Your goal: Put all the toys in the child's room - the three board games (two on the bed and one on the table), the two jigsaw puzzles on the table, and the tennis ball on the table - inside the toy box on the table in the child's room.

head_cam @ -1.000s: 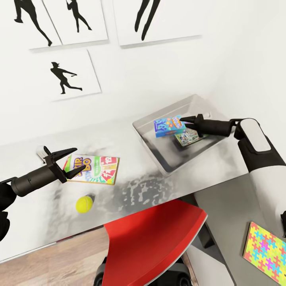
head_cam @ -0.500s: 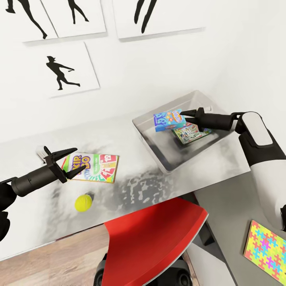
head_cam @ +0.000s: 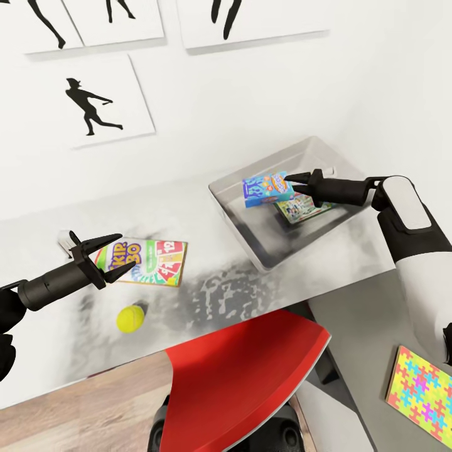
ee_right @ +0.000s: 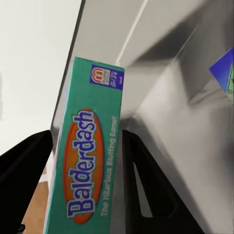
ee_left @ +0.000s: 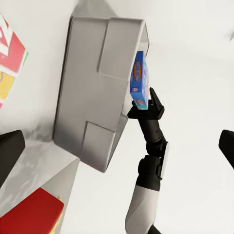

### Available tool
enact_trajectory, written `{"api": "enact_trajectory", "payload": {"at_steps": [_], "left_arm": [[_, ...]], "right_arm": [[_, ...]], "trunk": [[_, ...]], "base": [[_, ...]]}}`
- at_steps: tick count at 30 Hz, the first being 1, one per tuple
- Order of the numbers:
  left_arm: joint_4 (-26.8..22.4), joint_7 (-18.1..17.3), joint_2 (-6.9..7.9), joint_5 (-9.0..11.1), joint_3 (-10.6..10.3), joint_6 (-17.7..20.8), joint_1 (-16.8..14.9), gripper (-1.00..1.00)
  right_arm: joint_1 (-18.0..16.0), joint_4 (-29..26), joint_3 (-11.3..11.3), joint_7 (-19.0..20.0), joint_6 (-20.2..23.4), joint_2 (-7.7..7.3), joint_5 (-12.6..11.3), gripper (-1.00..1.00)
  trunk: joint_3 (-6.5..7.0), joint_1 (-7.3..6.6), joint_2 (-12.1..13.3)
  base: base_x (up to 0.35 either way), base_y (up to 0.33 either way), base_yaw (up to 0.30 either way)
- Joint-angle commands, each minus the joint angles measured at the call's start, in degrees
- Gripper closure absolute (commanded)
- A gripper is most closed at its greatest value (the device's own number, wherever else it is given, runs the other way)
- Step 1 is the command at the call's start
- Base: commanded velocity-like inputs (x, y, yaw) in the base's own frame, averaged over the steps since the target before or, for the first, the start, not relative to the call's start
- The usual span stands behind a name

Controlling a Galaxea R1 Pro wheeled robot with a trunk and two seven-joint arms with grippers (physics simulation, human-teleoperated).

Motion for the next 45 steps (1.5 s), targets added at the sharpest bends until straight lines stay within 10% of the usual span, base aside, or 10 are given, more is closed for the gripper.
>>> {"api": "enact_trajectory", "payload": {"at_steps": [1,45], "left_arm": [[0.0,0.6,0.00,0.6,0.1,0.1,0.0,-1.00],[0.0,0.5,0.00,0.6,0.1,0.1,0.0,-1.00]], "right_arm": [[-0.1,0.0,0.1,-0.5,0.0,-0.05,-0.7,1.00],[0.0,-0.5,0.4,-0.5,0.0,0.23,-0.4,1.00]], "trunk": [[-0.17,0.03,-0.1],[-2.63,0.03,-0.1]], "base": [[0.000,0.000,0.000],[0.000,0.000,0.000]]}}
